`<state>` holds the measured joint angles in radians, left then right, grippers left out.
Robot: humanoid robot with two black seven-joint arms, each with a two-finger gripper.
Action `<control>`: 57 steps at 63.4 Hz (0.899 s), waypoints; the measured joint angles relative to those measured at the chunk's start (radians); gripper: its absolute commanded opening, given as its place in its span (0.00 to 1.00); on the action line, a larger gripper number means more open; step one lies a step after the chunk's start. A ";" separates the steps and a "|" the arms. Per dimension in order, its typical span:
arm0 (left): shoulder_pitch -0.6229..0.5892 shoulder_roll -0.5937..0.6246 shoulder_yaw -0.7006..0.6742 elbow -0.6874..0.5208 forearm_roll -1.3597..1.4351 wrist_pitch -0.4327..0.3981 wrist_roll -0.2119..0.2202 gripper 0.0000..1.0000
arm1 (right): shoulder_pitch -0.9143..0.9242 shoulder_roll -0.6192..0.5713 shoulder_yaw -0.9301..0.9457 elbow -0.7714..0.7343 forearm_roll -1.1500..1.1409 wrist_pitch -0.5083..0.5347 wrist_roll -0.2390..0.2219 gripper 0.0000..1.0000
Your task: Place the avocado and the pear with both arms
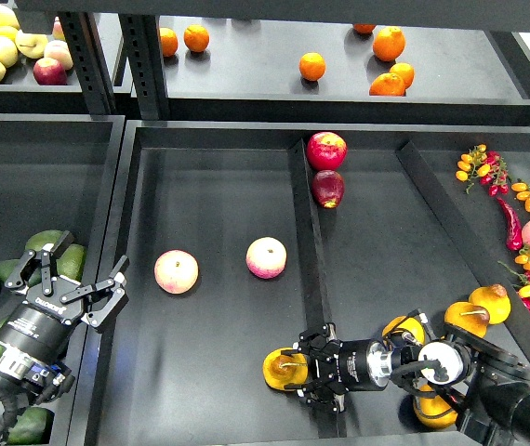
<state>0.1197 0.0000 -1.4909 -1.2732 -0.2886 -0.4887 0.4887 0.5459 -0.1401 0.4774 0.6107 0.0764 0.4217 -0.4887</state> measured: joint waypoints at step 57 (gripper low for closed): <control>0.006 0.000 0.004 -0.001 0.006 0.000 0.000 0.99 | -0.012 -0.415 0.081 0.263 0.120 0.005 0.000 0.43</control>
<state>0.1257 0.0000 -1.4873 -1.2740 -0.2831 -0.4887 0.4887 0.5344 -0.5547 0.5586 0.8740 0.1966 0.4267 -0.4886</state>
